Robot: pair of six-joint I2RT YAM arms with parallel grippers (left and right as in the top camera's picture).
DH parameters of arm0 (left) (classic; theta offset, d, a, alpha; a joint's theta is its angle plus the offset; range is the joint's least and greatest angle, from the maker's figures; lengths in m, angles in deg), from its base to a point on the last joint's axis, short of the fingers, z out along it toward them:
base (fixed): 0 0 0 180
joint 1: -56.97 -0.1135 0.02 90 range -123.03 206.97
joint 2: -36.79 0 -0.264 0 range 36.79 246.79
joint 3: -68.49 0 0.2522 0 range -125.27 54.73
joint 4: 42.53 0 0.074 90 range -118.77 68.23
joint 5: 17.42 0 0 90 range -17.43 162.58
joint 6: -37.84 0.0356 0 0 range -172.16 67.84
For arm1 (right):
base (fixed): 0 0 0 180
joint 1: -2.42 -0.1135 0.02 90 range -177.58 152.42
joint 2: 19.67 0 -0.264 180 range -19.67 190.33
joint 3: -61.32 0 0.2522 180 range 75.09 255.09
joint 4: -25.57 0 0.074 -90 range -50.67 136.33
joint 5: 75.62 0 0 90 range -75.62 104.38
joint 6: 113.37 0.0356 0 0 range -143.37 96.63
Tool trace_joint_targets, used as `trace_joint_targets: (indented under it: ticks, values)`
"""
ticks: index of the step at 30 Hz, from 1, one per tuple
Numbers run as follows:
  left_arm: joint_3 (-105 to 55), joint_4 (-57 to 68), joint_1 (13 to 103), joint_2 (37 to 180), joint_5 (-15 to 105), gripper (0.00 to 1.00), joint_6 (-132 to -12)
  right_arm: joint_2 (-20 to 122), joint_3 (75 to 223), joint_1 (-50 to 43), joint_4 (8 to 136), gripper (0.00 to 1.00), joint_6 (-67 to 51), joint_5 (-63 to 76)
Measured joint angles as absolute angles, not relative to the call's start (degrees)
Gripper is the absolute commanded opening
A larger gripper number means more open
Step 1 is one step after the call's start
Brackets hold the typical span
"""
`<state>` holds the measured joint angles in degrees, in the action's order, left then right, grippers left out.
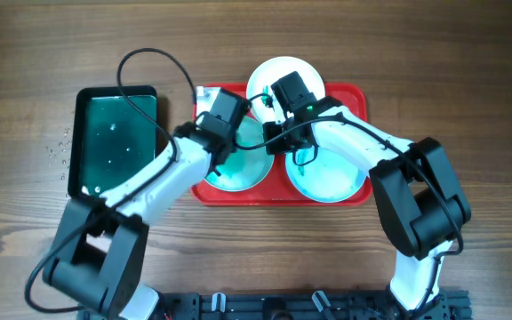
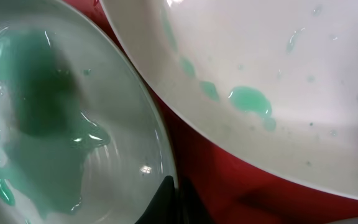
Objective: Clean dirty plates on tray and stack at the side
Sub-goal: 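Hold the plate with the right gripper and scrub it with the sponge, then lift the cleaned plate with the right gripper and place it right of the tray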
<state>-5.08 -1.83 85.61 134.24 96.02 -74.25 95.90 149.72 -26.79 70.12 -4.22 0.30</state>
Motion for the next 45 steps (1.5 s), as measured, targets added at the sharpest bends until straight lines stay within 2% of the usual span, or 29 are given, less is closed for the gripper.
trace_joint_targets:
  ticks: [6, 10, 12, 17, 19, 23, 25, 27, 30, 36, 42, 45]
  values:
    - [-4.8, -2.4, 86.7, 135.3, 81.7, 0.04, -75.6, 95.9, 149.7, -26.7, 70.1, 0.05, -4.2, 0.3]
    - [-3.7, -2.5, 85.7, 139.1, 79.2, 0.04, -76.1, 95.9, 149.7, -26.7, 70.2, 0.04, -4.2, 0.3]
    - [-3.6, -2.3, 85.0, 139.8, 80.5, 0.04, -76.5, 95.9, 149.7, -26.7, 70.2, 0.04, -4.3, 0.3]
    - [-3.3, 1.8, 82.7, 139.7, 95.4, 0.04, -76.5, 95.9, 149.7, -26.7, 70.1, 0.04, -4.4, 0.2]
    - [-3.1, 1.8, 82.9, 139.2, 97.4, 0.04, -76.6, 96.0, 149.7, -26.9, 70.1, 0.04, -4.4, -0.2]
    - [-2.0, 2.4, 82.4, 131.4, 99.7, 0.04, -79.8, 96.0, 149.7, -26.9, 70.1, 0.04, -4.4, -0.2]
    - [-2.0, 2.1, 81.4, 123.5, 97.0, 0.04, -81.5, 96.0, 149.7, -26.9, 70.1, 0.04, -4.4, -0.1]
    - [-2.0, 2.2, 79.9, 118.5, 93.1, 0.04, -82.4, 95.8, 149.7, -26.9, 70.2, 0.04, -4.7, -0.4]
    - [-2.1, 5.3, 71.4, 112.9, 82.1, 0.04, -83.3, 91.0, 149.7, -26.9, 72.0, 0.04, -5.7, 0.8]
    - [-2.0, 13.8, 58.3, 112.8, 72.0, 0.06, -83.8, 71.8, 149.8, -31.7, 74.3, 0.04, -9.9, 19.6]
    - [-2.0, 13.7, 55.8, 112.8, 69.0, 0.04, -84.1, 69.1, 149.9, -42.6, 74.6, 0.04, -15.3, 42.8]
    - [-2.0, 13.8, 55.8, 112.8, 68.3, 0.04, -84.2, 69.2, 149.9, -45.9, 69.4, 0.05, -19.6, 55.2]
